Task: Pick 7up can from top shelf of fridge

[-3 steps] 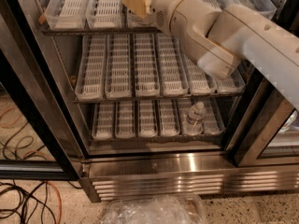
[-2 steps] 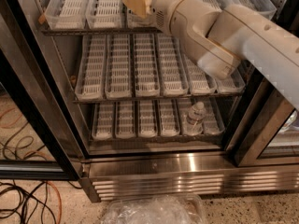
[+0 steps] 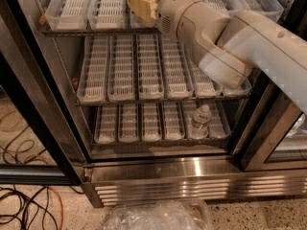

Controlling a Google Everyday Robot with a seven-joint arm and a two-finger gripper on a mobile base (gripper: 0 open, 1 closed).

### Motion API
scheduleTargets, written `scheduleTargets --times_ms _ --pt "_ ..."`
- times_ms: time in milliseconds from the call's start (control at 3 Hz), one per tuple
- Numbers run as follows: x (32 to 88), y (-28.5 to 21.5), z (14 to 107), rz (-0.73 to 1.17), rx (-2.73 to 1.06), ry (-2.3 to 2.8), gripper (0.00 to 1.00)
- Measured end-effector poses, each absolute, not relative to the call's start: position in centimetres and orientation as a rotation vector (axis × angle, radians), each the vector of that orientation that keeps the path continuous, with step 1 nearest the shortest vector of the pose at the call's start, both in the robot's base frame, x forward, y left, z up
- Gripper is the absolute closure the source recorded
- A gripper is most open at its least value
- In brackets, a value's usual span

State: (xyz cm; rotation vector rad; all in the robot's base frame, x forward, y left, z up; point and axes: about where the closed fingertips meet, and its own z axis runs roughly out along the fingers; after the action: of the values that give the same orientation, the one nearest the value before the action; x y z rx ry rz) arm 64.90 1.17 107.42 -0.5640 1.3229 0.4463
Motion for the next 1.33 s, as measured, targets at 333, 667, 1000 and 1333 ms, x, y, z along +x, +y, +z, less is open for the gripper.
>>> scheduleTargets --times_ms 333,667,1000,1333 --pt "64.7 1.3 107.5 0.449 -0.569 1.318 1.0" --pt "63.9 1.6 108.1 0.448 -0.592 1.293 1.0" --pt "63.9 1.7 108.3 0.448 -0.597 1.287 1.0" --pt "63.3 2.2 109.6 0.447 -0.627 1.244 1.0"
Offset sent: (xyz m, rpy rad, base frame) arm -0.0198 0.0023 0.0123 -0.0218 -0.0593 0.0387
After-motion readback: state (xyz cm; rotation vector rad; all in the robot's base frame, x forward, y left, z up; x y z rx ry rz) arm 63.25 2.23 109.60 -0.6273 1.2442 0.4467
